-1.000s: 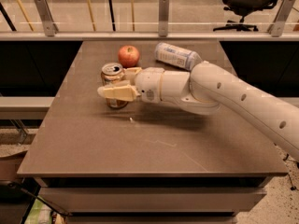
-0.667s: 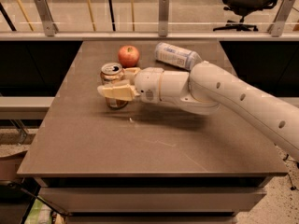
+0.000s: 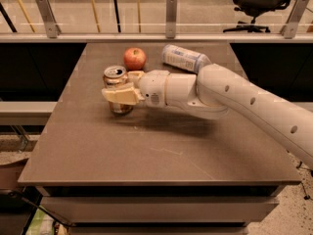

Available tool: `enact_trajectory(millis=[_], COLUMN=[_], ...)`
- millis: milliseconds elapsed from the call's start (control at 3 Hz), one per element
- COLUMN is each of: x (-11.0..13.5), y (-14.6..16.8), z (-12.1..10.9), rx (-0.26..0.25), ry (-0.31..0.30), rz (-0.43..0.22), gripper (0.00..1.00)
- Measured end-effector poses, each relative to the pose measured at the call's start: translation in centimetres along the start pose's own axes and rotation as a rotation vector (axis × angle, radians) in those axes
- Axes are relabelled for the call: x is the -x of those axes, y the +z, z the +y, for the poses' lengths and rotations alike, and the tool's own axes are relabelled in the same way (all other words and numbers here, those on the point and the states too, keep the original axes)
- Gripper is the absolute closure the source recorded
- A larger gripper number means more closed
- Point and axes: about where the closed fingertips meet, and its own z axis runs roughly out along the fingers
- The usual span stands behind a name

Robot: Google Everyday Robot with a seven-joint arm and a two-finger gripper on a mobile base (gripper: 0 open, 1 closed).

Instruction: Knock orange can over

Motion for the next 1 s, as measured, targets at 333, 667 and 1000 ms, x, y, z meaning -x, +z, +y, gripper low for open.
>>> enact_trajectory(millis=[333,667,1000], x=[1.1,2.6,3.8], y=[-1.4,-3.5,-5.8], z=[-0.5,-1.1,-1.6], rx=[-0.032,-0.081,-0.125], ry=[-0.01,-0.023,-0.033], rz=[0.036,0.089,0.14], gripper=[1.0,1.0,1.0])
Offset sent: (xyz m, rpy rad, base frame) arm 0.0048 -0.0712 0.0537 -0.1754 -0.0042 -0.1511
